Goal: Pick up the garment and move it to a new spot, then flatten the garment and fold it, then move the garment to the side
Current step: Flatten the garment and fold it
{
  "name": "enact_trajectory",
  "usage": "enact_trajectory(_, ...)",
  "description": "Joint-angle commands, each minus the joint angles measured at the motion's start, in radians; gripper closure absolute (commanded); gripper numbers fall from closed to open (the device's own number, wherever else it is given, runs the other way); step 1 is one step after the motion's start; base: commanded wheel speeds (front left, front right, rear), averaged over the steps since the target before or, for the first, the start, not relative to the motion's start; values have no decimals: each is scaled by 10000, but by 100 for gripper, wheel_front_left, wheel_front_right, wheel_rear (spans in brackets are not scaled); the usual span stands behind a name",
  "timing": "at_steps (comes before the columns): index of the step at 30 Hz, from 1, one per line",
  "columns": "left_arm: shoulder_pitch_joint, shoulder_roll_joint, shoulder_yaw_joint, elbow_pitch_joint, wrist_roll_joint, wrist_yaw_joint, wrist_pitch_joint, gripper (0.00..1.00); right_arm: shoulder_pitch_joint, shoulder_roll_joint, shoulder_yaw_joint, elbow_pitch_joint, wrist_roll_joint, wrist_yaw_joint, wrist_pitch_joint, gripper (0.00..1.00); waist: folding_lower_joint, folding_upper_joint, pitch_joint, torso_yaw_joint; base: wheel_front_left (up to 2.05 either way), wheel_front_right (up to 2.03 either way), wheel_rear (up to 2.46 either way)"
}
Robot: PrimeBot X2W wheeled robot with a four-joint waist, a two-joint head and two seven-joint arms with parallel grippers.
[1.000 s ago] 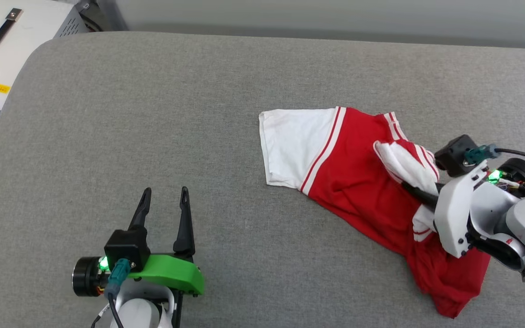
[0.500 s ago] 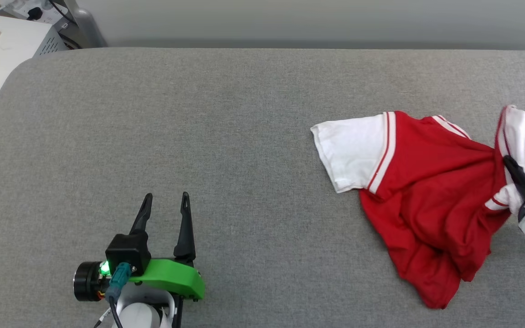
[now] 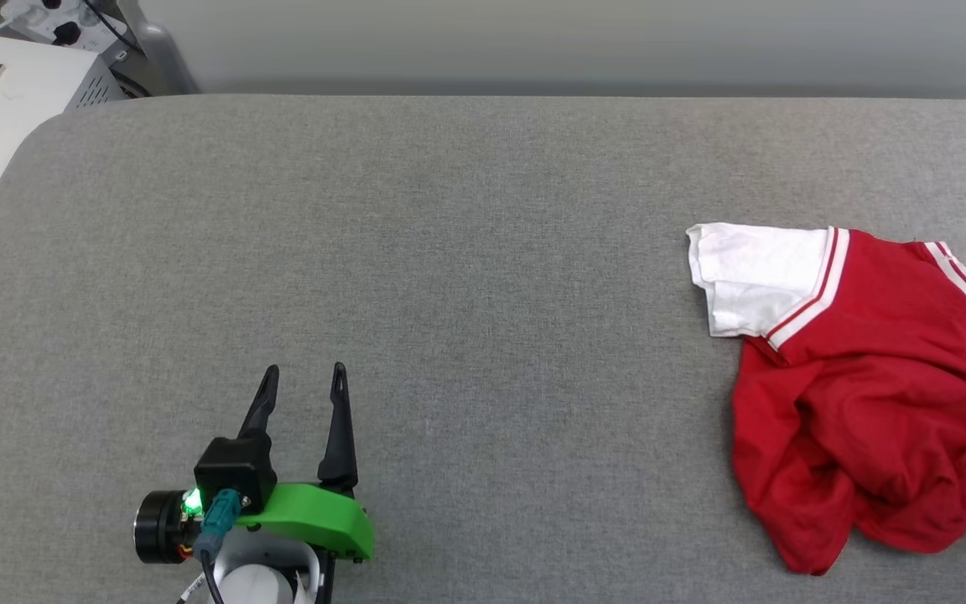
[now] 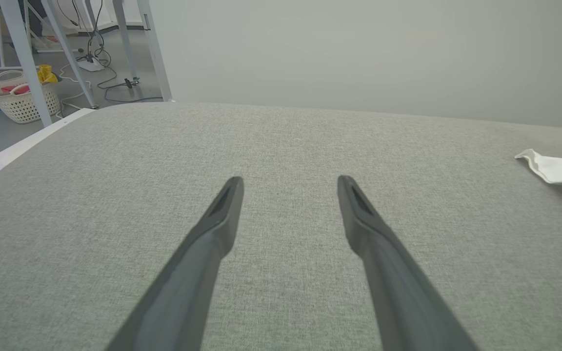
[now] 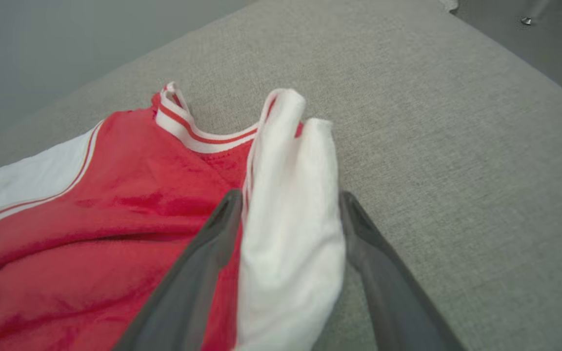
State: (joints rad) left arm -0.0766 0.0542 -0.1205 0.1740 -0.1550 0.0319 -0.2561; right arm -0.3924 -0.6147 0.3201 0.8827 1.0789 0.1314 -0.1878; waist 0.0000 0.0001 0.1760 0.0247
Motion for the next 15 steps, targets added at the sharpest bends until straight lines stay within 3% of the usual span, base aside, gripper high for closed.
enact_trajectory(1, 143, -39, 62, -11, 105, 57, -57, 0, -285, -149, -137, 119, -305, -7, -303, 0, 0, -1, -113, 4, 0, 0, 0)
enact_trajectory(7, 261, -39, 200, -194, 257, 43, -57, 0, -989, -692, -1135, -21, -2055, -7, -727, 0, 0, -1, -274, 13, 0, 0, 0)
enact_trajectory(11, 271, -39, 251, -347, 339, 17, -57, 0, -1214, -778, -2168, -1511, -3665, -7, -735, 0, 0, -1, -212, 66, 0, 0, 0)
enact_trajectory(15, 219, -39, 233, -513, 441, 6, -57, 0, -1382, -511, -2447, -3286, -5036, -7, -526, 0, 0, -1, -45, 150, 0, 0, 0)
